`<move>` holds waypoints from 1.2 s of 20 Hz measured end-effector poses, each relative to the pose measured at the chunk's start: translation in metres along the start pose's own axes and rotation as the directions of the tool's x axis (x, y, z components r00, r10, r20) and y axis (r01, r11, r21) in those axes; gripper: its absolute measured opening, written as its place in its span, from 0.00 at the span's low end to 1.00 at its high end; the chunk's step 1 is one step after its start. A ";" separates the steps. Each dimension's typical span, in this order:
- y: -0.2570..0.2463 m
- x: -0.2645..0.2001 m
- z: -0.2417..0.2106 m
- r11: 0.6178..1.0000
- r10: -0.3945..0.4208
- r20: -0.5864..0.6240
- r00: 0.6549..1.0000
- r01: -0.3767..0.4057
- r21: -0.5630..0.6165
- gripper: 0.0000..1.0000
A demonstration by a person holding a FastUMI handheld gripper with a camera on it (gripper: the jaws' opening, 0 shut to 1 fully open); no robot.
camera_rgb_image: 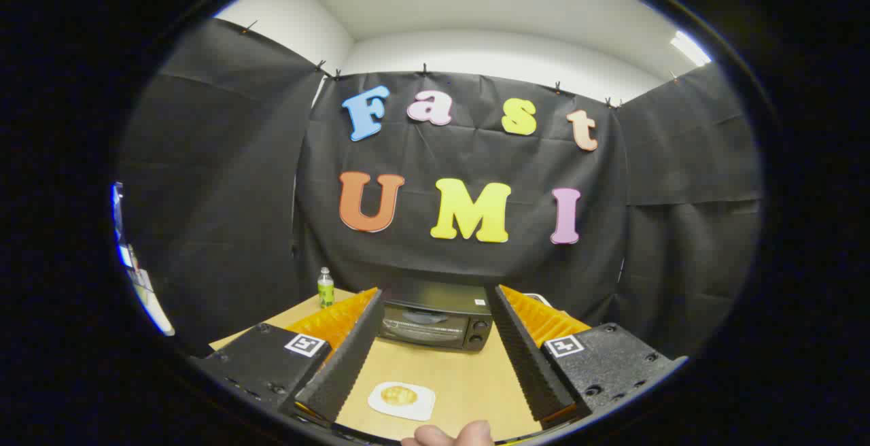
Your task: Open the toaster oven, put the food inside, and close the toaster oven door.
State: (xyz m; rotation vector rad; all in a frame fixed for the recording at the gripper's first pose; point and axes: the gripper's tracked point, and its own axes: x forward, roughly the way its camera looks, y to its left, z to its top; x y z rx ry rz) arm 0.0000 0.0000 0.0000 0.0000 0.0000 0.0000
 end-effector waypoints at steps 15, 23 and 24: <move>0.001 0.006 -0.021 1.000 -0.018 -0.040 0.999 0.018 0.004 1.00; -0.007 0.008 -0.041 1.000 -0.020 -0.076 0.997 0.020 0.000 1.00; -0.010 0.007 -0.041 1.000 -0.020 -0.073 0.997 0.021 0.006 1.00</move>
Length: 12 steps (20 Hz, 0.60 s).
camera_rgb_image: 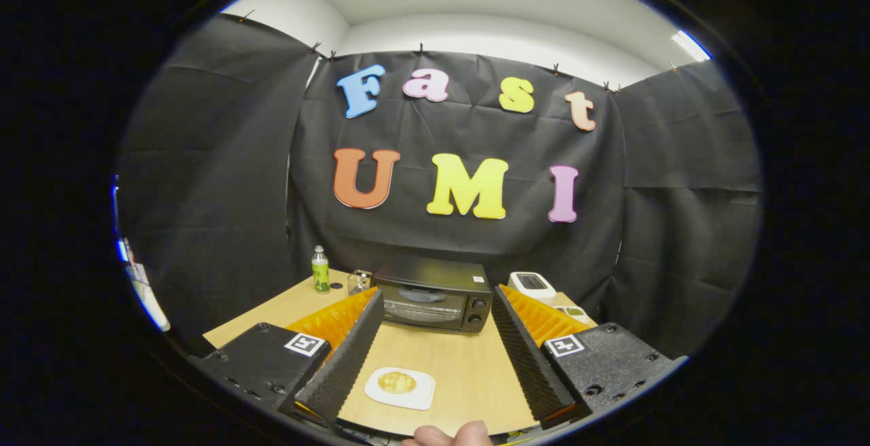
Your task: Open the toaster oven, put the food inside, and close the toaster oven door.
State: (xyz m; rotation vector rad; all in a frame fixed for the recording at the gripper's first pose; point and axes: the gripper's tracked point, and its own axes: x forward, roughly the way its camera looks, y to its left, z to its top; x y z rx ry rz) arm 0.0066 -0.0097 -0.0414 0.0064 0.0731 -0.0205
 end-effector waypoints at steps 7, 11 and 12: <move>-0.013 0.009 -0.013 0.999 -0.001 0.015 1.000 0.001 0.037 1.00; -0.002 0.018 -0.026 0.998 0.045 0.007 0.999 -0.045 0.050 1.00; -0.005 0.022 -0.027 0.998 0.043 0.011 0.999 -0.043 0.054 1.00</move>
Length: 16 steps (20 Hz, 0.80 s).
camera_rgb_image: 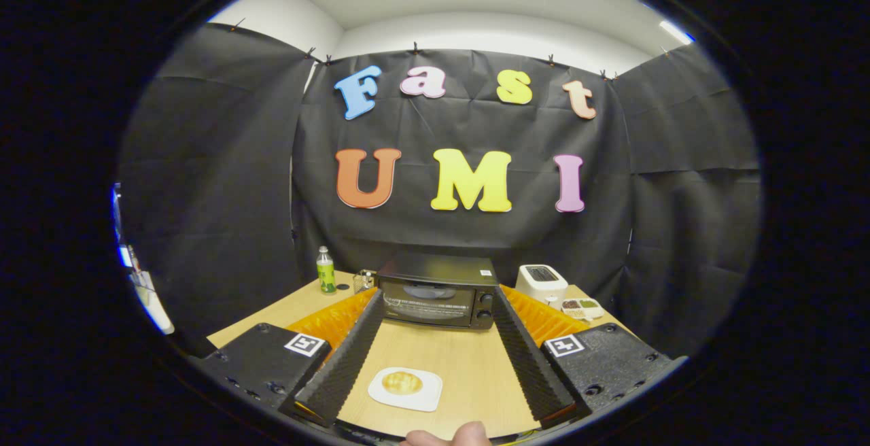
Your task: Open the toaster oven, put the food inside, and close the toaster oven door.
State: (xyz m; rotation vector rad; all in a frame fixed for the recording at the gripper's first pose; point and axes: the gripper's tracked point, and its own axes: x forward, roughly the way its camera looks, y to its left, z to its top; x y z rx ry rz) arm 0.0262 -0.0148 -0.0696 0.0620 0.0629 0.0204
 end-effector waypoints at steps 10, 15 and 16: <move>-0.018 0.136 -0.023 0.998 -0.039 -0.024 0.999 0.040 0.056 1.00; -0.026 0.226 -0.027 0.992 -0.050 -0.045 0.998 0.055 0.117 1.00; -0.025 0.242 -0.030 0.992 -0.050 -0.054 0.997 0.056 0.112 1.00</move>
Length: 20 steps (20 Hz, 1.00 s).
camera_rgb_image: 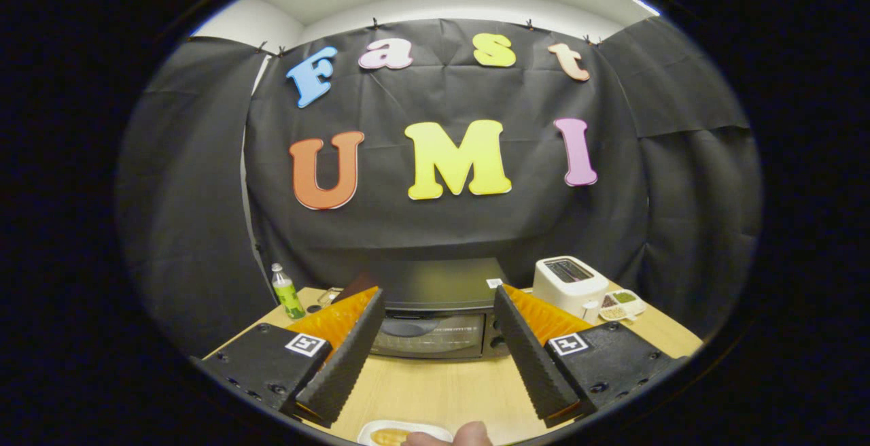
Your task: Open the toaster oven, put the food inside, and close the toaster oven door.
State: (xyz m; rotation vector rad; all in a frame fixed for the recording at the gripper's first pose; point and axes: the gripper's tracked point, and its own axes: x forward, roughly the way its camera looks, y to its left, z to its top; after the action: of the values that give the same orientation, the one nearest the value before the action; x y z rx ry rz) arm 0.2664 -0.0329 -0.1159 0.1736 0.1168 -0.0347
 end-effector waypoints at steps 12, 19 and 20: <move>0.040 0.140 -0.083 0.997 -0.017 -0.130 0.991 0.008 -0.072 1.00; 0.046 0.147 -0.093 0.999 -0.018 -0.108 0.994 0.013 -0.046 1.00; 0.048 0.146 -0.093 0.997 -0.013 -0.097 0.995 0.006 -0.071 1.00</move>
State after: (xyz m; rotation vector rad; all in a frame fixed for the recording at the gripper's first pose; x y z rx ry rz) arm 0.4034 0.0271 -0.2166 0.1042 0.2159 -0.0318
